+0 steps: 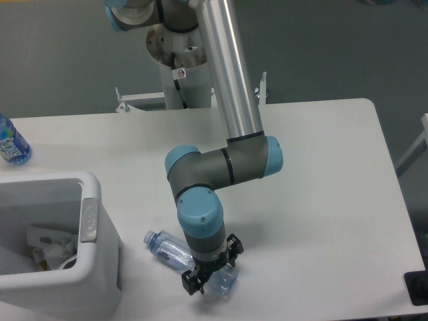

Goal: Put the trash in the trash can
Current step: 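Lower the gripper and close it around the bottle's body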

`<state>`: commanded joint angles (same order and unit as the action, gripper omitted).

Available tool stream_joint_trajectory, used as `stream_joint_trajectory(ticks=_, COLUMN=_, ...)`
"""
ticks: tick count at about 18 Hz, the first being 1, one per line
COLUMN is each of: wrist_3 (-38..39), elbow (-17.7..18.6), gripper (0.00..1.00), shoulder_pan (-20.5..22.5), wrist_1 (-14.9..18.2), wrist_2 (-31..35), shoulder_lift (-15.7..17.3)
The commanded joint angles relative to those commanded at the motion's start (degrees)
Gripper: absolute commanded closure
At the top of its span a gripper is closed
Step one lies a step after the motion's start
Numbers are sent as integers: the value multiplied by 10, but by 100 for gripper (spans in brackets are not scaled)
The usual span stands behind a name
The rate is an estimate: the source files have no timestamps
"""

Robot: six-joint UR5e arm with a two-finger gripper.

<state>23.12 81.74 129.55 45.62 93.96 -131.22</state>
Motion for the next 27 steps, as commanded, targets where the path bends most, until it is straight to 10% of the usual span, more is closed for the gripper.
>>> stream_joint_trajectory(ticks=7, wrist_3=-3, elbow=0, gripper=37, shoulder_pan=-4, wrist_1=-1, wrist_2=0, shoulder_lift=2)
stream_joint_trajectory(ticks=27, wrist_3=-50, elbow=7, gripper=45, shoulder_pan=-5, wrist_1=5, wrist_2=-1, shoulder_lift=30)
